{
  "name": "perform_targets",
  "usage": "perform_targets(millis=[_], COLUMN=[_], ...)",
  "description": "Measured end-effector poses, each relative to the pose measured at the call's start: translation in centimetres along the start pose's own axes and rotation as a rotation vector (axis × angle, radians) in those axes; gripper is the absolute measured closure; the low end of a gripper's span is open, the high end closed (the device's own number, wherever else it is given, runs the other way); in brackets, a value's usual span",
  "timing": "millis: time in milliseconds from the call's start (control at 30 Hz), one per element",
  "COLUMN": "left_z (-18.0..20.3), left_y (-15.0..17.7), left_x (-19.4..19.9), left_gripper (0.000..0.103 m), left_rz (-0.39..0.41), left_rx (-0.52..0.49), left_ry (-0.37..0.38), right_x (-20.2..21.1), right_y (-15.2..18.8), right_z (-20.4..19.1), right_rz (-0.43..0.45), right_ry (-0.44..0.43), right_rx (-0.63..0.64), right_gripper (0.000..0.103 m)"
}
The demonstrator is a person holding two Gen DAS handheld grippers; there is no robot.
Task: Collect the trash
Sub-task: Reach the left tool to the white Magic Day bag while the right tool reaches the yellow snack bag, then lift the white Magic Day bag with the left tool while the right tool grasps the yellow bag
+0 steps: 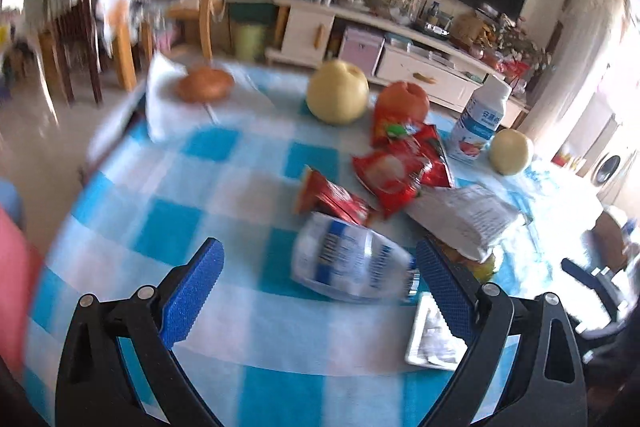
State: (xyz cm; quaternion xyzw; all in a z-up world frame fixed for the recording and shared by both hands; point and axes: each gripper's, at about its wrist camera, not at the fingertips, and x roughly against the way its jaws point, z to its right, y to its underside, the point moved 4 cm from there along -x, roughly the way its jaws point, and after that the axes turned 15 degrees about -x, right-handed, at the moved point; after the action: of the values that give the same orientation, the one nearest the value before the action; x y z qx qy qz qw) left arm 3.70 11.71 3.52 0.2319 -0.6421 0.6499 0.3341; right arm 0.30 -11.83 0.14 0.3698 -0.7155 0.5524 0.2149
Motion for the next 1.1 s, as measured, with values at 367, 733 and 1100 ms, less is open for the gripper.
perform_targets(millis=[367, 733, 1100], left_z=[0.5, 1.4, 1.5], left_y=[1.2, 0.6, 0.4], left_x=[-4.9, -7.0, -7.1], left_gripper=[0.007, 0.008, 0.021], left_rz=[-0.093, -0.137, -0.158], left_rx=[0.256, 0.214, 0.123], left_ry=[0.079, -0.004, -0.079], right_x=[-1.5, -1.9, -4.7], right_y=[1.4, 0.9, -0.1], right_z=[-1.2, 0.4, 0.5], right_rz=[-0.123, -0.101, -0.083], right_ry=[-0.087, -0.052, -0.064], right_rx=[0.048, 0.04, 0.045], right_gripper=[0.006, 0.006, 0.007])
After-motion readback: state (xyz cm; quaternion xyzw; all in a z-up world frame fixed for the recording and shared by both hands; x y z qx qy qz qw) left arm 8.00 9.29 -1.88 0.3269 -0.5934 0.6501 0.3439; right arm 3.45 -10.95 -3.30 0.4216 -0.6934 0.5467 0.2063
